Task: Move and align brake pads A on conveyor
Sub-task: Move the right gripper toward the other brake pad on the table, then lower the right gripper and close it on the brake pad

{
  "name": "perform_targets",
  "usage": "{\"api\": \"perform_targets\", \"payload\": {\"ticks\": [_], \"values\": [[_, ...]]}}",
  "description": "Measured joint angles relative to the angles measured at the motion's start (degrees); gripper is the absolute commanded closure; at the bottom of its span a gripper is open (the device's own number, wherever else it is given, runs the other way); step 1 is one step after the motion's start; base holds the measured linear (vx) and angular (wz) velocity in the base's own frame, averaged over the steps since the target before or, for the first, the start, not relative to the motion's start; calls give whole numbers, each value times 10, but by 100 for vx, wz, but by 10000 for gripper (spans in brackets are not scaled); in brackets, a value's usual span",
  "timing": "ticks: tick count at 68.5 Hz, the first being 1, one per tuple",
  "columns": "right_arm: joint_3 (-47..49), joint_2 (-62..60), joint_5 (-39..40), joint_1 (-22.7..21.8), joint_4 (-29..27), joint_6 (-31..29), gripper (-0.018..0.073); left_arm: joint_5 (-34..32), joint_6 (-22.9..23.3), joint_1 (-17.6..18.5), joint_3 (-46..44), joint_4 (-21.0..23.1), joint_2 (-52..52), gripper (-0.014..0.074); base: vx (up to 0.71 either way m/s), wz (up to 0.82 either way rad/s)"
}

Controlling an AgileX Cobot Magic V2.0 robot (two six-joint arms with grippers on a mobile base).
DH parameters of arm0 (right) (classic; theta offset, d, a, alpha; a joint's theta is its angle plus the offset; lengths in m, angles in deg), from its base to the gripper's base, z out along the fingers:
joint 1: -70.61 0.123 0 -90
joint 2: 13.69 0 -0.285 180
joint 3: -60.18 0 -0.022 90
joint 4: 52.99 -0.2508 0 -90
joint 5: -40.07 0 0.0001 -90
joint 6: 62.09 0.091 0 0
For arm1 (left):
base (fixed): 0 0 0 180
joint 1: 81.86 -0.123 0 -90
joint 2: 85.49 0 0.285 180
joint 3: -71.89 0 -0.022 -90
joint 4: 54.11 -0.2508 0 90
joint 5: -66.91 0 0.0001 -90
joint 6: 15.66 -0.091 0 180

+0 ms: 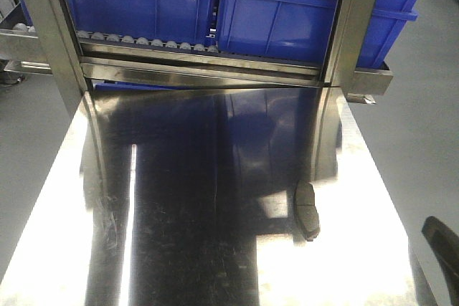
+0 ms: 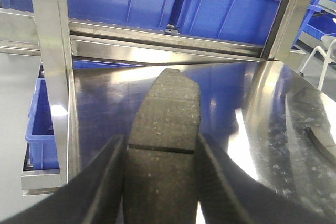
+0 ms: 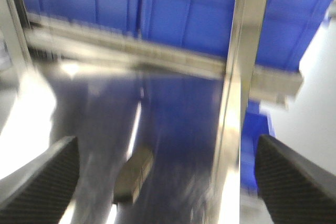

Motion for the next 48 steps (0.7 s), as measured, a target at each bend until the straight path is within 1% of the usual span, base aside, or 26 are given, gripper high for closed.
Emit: {"api": "perform_targets", "payload": {"ticks": [8, 19, 28, 33, 48], "values": [[44, 110, -44, 0, -1, 17, -57, 0, 0, 0, 0, 0, 0, 496, 0, 0], [143, 291, -122, 0, -3, 87, -41, 0, 0, 0, 0, 0, 0, 496, 0, 0], [214, 420, -171, 0, -4, 105, -29, 0, 0, 0, 0, 0, 0, 496, 0, 0], [241, 482, -184, 0, -7, 108, -29, 0, 0, 0, 0, 0, 0, 496, 0, 0], [314, 608, -184, 0, -34, 108, -29, 0, 0, 0, 0, 0, 0, 496, 0, 0]]}}
